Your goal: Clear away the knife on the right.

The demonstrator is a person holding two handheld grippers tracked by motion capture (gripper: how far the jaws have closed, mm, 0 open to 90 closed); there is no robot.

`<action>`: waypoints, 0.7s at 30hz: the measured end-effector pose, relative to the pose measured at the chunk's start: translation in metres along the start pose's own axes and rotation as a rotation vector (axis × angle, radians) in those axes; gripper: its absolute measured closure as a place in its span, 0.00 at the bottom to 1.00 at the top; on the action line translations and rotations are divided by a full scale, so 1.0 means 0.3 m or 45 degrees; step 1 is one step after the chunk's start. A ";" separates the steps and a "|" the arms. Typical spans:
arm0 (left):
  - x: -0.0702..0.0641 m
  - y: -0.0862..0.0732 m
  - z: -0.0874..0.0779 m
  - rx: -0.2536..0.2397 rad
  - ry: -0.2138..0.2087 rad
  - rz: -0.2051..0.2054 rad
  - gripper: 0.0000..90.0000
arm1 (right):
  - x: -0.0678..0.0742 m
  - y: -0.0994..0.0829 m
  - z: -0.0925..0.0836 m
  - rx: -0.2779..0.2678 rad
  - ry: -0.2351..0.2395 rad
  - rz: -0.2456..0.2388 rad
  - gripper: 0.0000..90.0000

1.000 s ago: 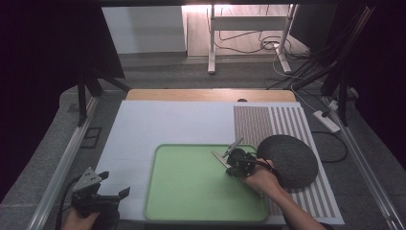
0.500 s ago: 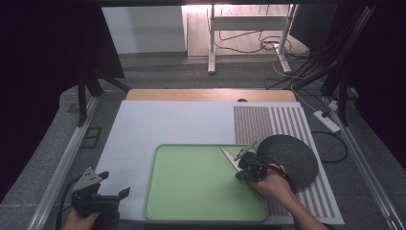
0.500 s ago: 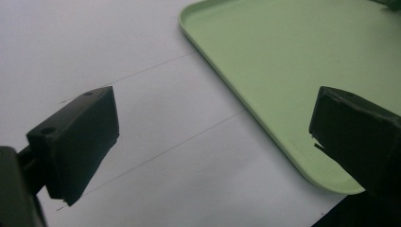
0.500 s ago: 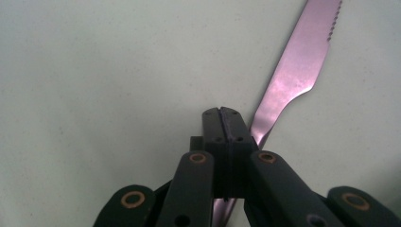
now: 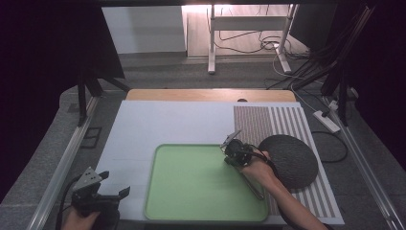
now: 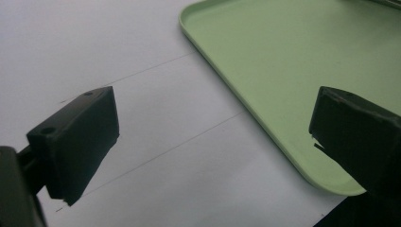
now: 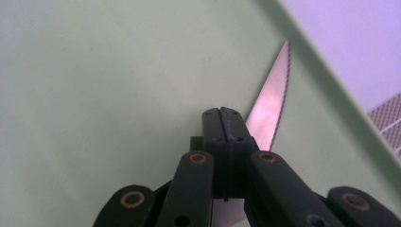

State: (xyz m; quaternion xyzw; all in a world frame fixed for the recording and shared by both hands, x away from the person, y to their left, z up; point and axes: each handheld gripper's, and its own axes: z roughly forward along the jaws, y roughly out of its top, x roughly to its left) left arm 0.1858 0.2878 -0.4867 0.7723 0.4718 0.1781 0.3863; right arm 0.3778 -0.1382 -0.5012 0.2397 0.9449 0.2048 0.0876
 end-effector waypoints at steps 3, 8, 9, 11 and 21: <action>-0.002 0.000 0.000 0.002 0.002 0.006 0.04 | -0.008 0.004 0.001 0.013 -0.003 0.019 1.00; -0.001 -0.001 -0.001 0.000 0.002 0.005 0.04 | -0.020 -0.024 -0.019 0.048 -0.038 0.052 1.00; -0.001 -0.001 -0.001 0.000 0.002 0.005 0.04 | -0.035 -0.049 -0.031 0.044 -0.023 0.084 1.00; -0.002 0.000 0.000 0.002 0.003 0.007 0.04 | -0.041 -0.062 -0.038 0.045 -0.022 0.093 1.00; -0.003 0.001 0.000 0.006 0.004 0.009 0.04 | -0.084 -0.158 -0.087 0.041 -0.008 0.178 1.00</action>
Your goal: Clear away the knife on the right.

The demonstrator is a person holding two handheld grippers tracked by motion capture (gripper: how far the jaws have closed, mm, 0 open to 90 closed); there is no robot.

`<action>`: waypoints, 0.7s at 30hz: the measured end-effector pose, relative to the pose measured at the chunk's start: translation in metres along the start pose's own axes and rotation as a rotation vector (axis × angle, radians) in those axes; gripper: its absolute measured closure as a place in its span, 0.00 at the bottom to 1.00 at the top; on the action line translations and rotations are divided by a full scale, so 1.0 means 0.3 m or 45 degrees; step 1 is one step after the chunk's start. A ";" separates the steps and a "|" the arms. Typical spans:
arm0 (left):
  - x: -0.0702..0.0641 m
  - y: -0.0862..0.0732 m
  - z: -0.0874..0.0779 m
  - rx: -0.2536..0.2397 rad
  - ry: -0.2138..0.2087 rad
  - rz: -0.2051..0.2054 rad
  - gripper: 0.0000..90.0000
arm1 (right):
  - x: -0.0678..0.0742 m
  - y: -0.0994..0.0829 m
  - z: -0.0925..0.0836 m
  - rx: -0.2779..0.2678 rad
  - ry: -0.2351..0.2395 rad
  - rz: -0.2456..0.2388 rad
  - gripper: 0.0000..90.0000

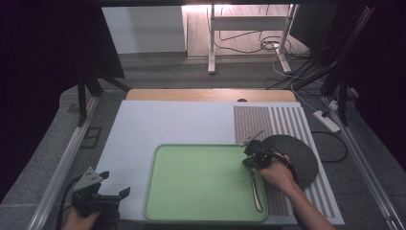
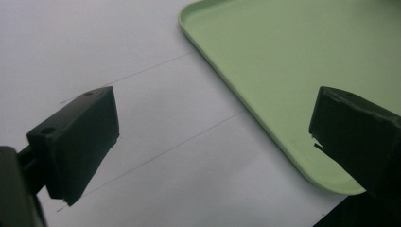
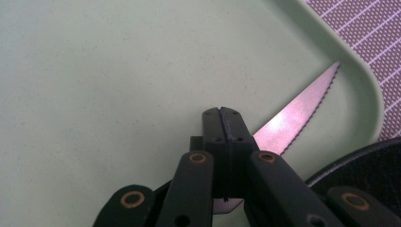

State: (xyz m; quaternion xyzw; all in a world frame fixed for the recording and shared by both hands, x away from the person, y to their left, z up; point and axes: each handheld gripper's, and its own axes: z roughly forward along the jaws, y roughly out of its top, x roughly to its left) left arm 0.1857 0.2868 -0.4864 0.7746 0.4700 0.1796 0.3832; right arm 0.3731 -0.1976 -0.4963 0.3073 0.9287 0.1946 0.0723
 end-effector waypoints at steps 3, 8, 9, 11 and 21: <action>0.000 0.000 0.000 -0.002 0.000 0.001 0.04 | -0.002 0.003 0.000 0.007 0.004 0.020 1.00; 0.000 -0.001 -0.001 -0.005 0.000 0.002 0.04 | -0.011 0.002 0.001 -0.008 0.062 0.081 0.92; 0.000 -0.001 -0.001 -0.005 0.000 0.003 0.04 | -0.011 0.002 0.001 -0.008 0.062 0.081 0.92; -0.001 0.000 -0.001 -0.004 0.000 0.004 0.04 | -0.004 0.006 -0.002 -0.014 0.053 0.081 0.86; 0.001 -0.001 -0.002 -0.007 -0.002 0.000 0.04 | 0.010 0.002 -0.041 -0.088 0.013 0.126 0.67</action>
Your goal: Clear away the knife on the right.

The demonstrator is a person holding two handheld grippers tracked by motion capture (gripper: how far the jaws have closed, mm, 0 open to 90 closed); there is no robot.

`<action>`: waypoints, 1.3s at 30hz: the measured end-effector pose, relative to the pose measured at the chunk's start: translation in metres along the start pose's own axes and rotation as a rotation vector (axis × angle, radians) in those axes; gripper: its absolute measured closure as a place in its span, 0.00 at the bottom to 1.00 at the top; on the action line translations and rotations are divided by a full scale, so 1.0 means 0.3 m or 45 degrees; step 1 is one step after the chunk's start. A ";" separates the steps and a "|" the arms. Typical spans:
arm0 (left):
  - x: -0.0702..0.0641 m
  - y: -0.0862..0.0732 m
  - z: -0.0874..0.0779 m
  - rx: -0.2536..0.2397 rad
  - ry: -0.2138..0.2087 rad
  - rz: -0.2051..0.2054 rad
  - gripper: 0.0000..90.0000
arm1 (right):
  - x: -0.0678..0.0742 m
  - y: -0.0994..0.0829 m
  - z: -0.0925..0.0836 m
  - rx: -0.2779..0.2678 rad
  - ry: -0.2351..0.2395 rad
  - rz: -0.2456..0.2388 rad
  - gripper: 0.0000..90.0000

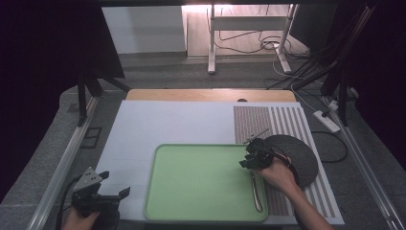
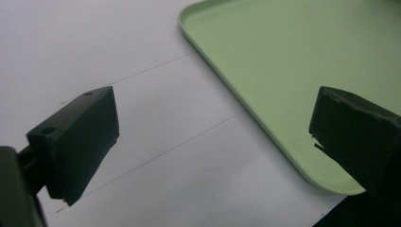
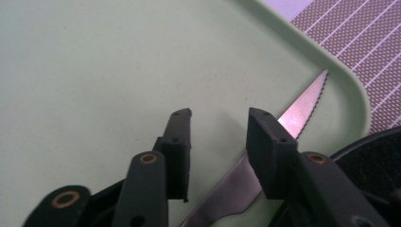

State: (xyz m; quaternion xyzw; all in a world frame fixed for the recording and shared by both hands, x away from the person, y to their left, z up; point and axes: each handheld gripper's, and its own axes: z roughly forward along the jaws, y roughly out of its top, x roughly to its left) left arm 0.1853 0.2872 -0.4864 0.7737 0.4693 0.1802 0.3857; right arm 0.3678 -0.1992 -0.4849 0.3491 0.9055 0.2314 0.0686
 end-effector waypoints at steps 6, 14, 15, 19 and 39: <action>0.002 -0.001 -0.001 -0.005 -0.002 -0.006 0.04 | 0.010 -0.008 -0.030 -0.044 -0.004 0.020 0.54; 0.001 0.000 -0.001 -0.002 0.000 -0.001 0.04 | 0.029 -0.017 -0.067 -0.091 0.003 0.037 0.33; 0.000 0.000 -0.001 -0.003 0.000 -0.001 0.04 | 0.036 -0.022 -0.074 -0.103 -0.008 0.042 0.26; 0.000 0.000 -0.001 -0.002 0.000 -0.001 0.04 | 0.042 -0.030 -0.087 -0.125 -0.003 0.036 0.24; -0.001 0.000 0.000 -0.001 0.002 0.000 0.04 | 0.047 -0.130 -0.126 -0.223 -0.053 0.035 0.00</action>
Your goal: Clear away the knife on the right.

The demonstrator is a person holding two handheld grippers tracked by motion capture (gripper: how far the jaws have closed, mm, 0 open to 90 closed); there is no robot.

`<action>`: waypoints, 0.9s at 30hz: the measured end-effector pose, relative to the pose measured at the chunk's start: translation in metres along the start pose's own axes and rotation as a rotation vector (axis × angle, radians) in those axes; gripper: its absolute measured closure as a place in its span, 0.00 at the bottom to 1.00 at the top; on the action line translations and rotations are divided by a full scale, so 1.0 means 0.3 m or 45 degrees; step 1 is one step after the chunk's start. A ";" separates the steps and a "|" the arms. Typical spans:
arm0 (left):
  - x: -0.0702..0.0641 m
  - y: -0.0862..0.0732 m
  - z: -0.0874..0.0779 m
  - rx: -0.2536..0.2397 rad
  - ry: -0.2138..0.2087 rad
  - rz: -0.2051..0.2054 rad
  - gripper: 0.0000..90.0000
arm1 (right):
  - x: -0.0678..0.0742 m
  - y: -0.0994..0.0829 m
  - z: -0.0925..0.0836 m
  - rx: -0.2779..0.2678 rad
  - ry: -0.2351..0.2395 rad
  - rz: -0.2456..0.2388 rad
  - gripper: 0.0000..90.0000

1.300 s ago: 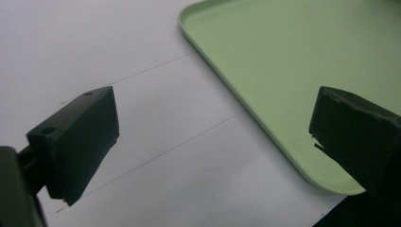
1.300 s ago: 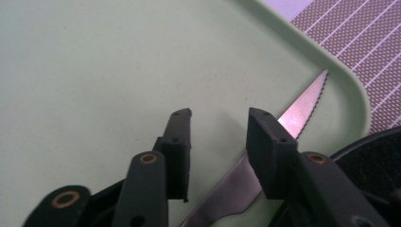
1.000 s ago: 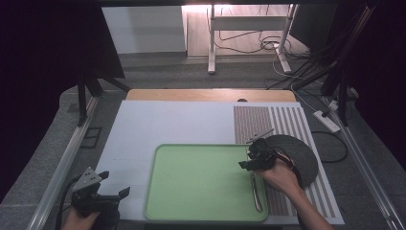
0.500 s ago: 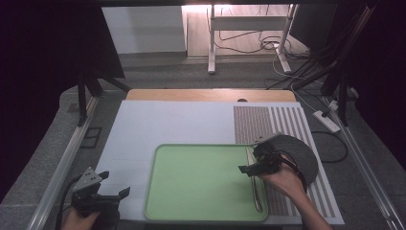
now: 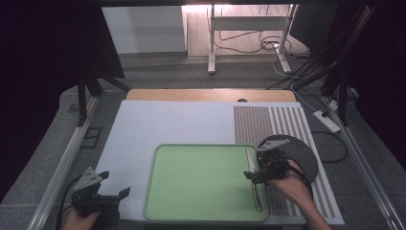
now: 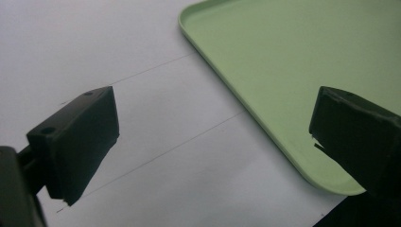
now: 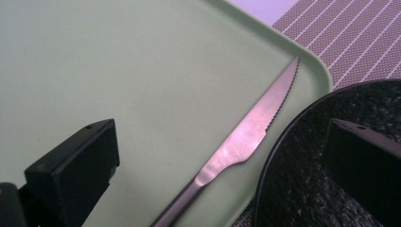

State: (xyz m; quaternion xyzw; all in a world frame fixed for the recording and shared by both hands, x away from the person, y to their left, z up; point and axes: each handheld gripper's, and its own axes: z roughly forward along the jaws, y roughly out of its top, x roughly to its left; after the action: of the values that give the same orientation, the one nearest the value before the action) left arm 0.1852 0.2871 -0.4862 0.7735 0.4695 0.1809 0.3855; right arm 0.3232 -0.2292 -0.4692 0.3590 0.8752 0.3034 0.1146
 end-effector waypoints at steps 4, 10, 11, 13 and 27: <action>0.000 0.000 0.000 0.001 0.000 0.000 0.04 | -0.002 -0.006 -0.002 -0.012 0.003 0.009 0.00; 0.002 -0.001 -0.001 -0.001 -0.002 -0.002 0.04 | -0.001 -0.028 -0.014 -0.019 -0.002 0.017 0.00; 0.001 -0.001 -0.001 -0.001 -0.002 -0.001 0.04 | -0.001 -0.032 -0.018 -0.023 -0.004 0.016 0.00; 0.001 -0.001 -0.001 -0.001 -0.001 0.000 0.04 | -0.001 -0.042 -0.027 -0.032 -0.010 0.020 0.00; 0.001 -0.002 -0.002 0.000 0.001 -0.001 0.04 | 0.004 -0.108 -0.080 -0.065 -0.066 0.046 0.00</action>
State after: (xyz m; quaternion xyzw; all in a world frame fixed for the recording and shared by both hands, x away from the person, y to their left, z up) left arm 0.1846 0.2876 -0.4864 0.7732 0.4698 0.1810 0.3856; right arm 0.2941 -0.2572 -0.4702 0.3793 0.8573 0.3184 0.1411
